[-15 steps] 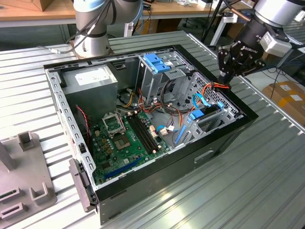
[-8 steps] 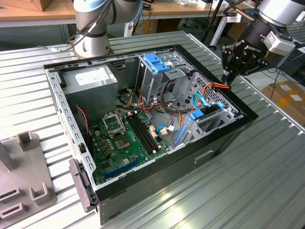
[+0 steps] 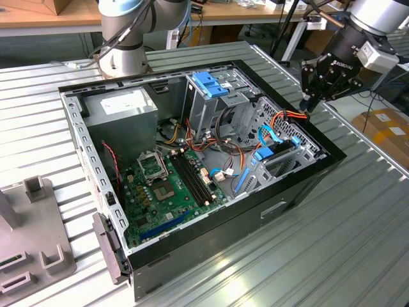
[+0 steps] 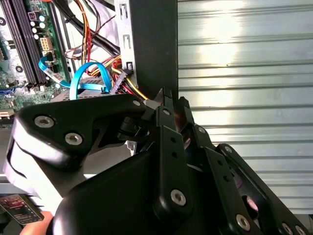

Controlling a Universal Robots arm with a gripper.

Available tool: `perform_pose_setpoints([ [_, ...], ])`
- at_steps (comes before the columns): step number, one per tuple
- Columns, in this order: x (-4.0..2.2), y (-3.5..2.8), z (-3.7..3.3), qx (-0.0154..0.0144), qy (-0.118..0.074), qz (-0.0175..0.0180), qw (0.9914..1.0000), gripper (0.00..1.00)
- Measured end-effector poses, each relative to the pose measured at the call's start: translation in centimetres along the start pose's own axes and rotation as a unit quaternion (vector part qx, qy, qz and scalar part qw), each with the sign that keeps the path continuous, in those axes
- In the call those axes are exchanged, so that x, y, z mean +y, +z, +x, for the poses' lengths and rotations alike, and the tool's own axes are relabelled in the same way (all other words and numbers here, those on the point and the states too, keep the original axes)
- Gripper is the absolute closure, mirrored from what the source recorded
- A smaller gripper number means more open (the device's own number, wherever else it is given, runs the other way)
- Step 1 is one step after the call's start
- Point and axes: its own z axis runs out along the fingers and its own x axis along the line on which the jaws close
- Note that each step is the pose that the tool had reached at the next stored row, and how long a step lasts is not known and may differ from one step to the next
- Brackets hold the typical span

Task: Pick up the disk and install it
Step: 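Insert the second disk wire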

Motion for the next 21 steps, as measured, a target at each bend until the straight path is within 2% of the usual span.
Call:
perform_pose_setpoints([
  [3,-0.33,-0.07,0.48,0.0000,0.000,0.0000,1.00000,0.76],
  [5,-0.27,-0.07,0.55,-0.0003,0.000,0.0004,1.00000,0.76],
  [11,0.65,-0.14,1.16,-0.0002,0.000,0.0003,1.00000,0.76],
  [16,0.74,-0.13,1.08,-0.0003,0.000,0.0004,1.00000,0.76],
  [18,1.16,-0.10,0.47,-0.0001,0.000,0.0005,1.00000,0.76],
  [21,1.17,-0.09,0.45,0.0005,0.019,0.0015,0.99981,0.76],
])
